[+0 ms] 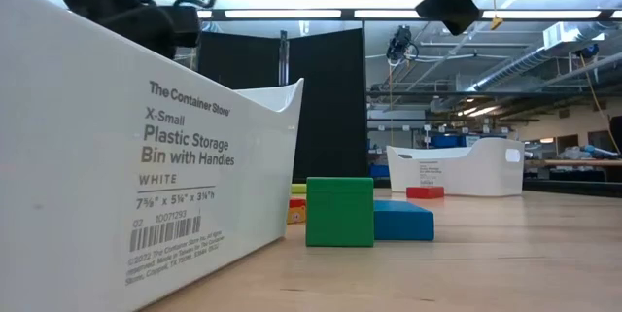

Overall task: Sort blocks by size
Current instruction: Put the red square block into the bottom white bin

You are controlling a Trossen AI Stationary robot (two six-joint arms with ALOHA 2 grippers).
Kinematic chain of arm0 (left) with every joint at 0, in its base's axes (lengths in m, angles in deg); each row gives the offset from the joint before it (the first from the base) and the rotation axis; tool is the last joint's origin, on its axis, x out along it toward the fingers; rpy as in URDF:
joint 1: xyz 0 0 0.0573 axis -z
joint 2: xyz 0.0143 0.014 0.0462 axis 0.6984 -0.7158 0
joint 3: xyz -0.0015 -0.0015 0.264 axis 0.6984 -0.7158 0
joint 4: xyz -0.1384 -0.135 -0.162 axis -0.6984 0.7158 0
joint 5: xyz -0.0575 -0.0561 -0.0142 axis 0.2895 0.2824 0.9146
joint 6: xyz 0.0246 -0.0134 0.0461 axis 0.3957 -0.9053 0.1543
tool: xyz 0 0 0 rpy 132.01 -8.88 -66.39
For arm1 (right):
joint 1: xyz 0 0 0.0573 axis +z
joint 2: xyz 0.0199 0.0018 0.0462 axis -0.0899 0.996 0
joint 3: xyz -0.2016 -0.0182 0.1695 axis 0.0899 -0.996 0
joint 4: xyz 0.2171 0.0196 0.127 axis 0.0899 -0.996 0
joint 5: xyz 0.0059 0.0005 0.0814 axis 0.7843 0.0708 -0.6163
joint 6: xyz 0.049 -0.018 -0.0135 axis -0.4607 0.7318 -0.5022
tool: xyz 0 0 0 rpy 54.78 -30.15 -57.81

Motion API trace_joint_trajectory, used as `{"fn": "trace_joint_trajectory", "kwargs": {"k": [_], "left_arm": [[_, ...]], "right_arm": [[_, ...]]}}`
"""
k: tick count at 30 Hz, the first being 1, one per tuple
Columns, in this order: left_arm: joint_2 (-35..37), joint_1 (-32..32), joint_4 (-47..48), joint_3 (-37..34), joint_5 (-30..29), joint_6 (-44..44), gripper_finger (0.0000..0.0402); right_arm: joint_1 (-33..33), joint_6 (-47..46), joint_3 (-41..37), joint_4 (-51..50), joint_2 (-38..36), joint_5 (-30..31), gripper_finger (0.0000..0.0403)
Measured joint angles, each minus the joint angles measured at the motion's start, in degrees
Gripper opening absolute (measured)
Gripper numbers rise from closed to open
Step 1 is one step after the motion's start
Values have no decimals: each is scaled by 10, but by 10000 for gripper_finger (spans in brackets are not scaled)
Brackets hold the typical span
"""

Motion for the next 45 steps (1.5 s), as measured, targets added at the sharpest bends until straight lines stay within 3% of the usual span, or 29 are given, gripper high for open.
{"fn": "trace_joint_trajectory", "kwargs": {"k": [6,31,39,45], "left_arm": [[-50,-7,9,20,-28,4,285],[-47,-53,-2,23,3,80,286],[-47,-111,154,100,14,157,271],[-49,-145,163,127,50,204,260]], "right_arm": [[-4,-1,0,2,0,21,299],[-3,-15,0,-6,0,26,291],[-4,-15,0,-5,0,26,291],[-4,-21,0,-6,0,26,287]]}}
